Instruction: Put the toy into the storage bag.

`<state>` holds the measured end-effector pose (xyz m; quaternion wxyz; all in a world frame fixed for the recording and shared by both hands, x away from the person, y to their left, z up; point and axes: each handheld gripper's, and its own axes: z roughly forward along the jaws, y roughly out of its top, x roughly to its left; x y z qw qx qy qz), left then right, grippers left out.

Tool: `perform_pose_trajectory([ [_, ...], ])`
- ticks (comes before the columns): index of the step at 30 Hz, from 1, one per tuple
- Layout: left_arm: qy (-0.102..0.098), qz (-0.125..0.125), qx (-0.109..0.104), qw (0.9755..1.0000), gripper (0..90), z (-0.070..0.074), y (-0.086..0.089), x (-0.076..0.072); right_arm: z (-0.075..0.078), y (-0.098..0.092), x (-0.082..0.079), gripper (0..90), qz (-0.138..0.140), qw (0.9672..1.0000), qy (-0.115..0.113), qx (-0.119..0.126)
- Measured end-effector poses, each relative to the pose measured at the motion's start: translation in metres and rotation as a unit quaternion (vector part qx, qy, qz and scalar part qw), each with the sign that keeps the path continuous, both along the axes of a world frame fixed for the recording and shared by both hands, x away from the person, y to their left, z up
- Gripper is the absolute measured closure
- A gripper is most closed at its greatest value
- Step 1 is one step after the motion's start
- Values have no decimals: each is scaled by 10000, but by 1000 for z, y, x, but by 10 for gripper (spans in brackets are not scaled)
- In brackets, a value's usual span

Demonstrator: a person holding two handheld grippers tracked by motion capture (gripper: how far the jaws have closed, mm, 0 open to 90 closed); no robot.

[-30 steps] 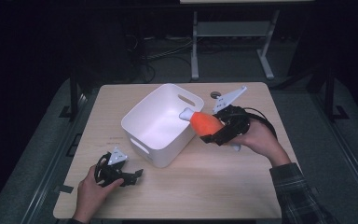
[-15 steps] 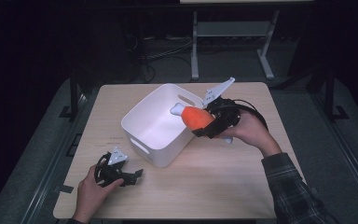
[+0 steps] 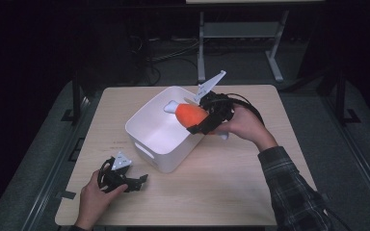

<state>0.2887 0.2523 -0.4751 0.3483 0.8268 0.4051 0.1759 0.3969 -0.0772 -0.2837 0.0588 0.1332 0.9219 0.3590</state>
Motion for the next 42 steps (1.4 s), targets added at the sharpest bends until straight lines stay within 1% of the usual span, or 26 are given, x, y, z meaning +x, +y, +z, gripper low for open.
perform_pose_trajectory([
  [5,0,2,-2,10000,125,0,0,0,3,11,4,231,84,10000,33,-3],
  [8,7,5,-6,10000,125,0,0,0,4,18,6,230,136,9999,12,-51],
  [14,13,-19,22,10000,125,0,0,0,8,28,12,231,244,9997,-12,-44],
  [23,11,-11,14,10000,125,0,0,0,7,50,22,230,399,9991,43,-157],
  [31,7,-8,16,10000,126,0,0,0,3,75,27,230,623,9977,39,-280],
  [42,7,-2,2,10000,125,0,0,0,-14,105,29,229,857,9950,77,-515],
])
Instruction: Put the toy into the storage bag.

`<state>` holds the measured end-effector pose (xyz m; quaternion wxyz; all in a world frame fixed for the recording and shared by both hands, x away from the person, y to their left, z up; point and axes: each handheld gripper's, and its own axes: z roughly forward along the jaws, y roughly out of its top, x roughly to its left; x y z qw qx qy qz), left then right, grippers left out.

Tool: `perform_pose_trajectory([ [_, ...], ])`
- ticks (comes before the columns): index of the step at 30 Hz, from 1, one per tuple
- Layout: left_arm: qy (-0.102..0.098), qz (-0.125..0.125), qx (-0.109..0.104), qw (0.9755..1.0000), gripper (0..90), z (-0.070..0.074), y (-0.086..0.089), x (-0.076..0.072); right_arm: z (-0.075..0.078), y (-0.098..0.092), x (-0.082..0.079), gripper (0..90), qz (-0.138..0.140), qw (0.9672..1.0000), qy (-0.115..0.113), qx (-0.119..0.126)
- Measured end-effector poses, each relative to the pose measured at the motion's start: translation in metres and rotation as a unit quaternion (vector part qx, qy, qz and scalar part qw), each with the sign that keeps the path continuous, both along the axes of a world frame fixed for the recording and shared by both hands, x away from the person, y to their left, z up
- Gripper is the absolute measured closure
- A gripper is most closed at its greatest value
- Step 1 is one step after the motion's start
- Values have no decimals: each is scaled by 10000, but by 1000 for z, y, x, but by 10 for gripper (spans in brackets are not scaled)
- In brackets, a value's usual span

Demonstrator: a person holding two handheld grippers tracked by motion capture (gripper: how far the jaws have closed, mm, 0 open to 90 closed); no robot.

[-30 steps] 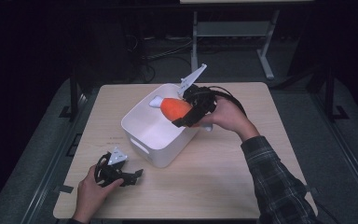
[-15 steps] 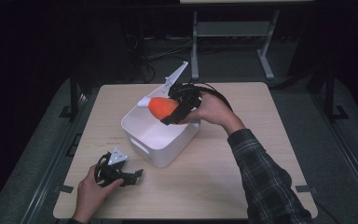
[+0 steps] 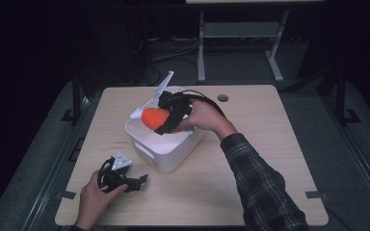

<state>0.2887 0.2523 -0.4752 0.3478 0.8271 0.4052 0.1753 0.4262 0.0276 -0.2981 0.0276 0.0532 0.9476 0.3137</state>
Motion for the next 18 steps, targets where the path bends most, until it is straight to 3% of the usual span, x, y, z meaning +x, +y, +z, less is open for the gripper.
perform_pose_trajectory([
  [14,-10,-4,11,10000,125,0,0,0,-18,19,1,203,97,9993,158,-312],
  [18,-3,-8,12,10000,125,0,0,0,-21,22,2,190,100,9994,177,-281],
])
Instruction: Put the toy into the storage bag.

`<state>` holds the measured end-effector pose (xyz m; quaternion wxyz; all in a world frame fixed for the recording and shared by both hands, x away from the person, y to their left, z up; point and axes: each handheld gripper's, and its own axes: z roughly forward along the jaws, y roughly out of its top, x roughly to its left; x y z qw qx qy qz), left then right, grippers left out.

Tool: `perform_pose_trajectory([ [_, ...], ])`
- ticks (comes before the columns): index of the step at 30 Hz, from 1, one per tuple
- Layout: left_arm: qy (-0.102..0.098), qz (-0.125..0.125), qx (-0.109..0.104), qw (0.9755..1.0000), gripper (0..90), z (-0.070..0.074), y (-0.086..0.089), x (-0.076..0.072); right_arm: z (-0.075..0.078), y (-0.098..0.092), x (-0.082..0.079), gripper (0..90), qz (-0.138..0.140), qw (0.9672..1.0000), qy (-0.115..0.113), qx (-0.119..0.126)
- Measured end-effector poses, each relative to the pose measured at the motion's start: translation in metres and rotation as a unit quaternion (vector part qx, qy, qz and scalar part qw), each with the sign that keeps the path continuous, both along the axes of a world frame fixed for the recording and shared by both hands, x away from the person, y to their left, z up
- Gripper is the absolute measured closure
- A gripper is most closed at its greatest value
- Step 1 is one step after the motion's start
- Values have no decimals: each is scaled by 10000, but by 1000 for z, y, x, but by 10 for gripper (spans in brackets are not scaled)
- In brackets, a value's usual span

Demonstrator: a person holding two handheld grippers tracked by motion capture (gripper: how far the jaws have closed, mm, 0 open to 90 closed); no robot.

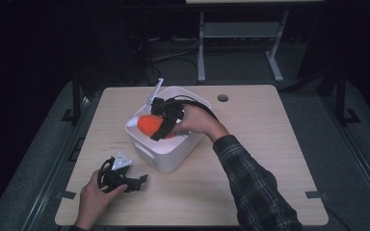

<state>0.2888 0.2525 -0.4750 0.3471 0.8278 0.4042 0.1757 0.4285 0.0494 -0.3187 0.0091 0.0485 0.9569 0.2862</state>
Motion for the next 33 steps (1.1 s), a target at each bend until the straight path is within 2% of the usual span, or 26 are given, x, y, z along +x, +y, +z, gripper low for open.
perform_pose_trajectory([
  [5,6,-3,-2,10000,125,0,0,0,-1,4,-1,135,-68,10000,41,57],
  [9,-2,3,-5,10000,125,0,0,0,2,3,0,132,-76,9997,36,209],
  [15,-7,6,-7,10000,125,0,0,0,9,-6,-3,132,-181,9994,-35,298],
  [23,-14,21,-25,10000,125,0,0,0,18,-40,-8,131,-428,9979,-64,472],
  [33,-22,31,-46,10000,125,-1,-1,0,22,-90,-16,116,-832,9934,-113,779],
])
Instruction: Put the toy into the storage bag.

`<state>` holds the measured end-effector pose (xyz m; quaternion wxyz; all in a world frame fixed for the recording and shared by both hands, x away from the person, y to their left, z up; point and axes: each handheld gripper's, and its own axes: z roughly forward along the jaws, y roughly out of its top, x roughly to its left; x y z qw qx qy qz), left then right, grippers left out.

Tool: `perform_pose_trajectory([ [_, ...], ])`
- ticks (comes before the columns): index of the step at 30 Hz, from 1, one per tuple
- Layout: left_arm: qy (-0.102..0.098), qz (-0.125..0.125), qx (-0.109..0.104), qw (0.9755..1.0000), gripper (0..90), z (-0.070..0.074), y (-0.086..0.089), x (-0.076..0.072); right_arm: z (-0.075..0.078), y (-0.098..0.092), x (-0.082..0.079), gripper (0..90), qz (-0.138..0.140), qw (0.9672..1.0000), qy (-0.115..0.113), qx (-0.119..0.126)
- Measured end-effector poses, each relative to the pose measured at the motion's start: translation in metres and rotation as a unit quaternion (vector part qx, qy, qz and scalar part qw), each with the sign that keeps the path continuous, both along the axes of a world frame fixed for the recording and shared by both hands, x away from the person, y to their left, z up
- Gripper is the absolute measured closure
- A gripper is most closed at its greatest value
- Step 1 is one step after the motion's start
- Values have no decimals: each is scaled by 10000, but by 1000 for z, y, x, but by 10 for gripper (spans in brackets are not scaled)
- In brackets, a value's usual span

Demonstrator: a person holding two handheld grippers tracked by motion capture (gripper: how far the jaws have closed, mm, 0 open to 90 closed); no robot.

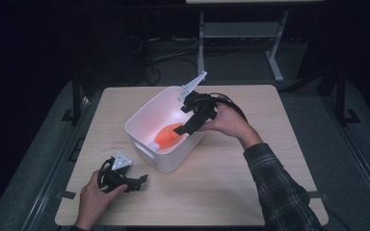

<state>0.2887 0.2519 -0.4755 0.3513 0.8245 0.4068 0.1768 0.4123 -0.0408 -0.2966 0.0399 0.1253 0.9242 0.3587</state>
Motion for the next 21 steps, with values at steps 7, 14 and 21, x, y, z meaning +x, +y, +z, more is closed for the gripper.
perform_pose_trajectory([
  [7,12,-5,3,10000,125,0,0,0,-2,-30,-9,99,-240,9996,-57,151],
  [14,1,2,4,10000,125,0,0,0,-10,-59,-22,79,-563,9977,-73,359],
  [21,-2,2,4,10000,125,0,0,0,-27,-89,-37,70,-913,9943,-63,542],
])
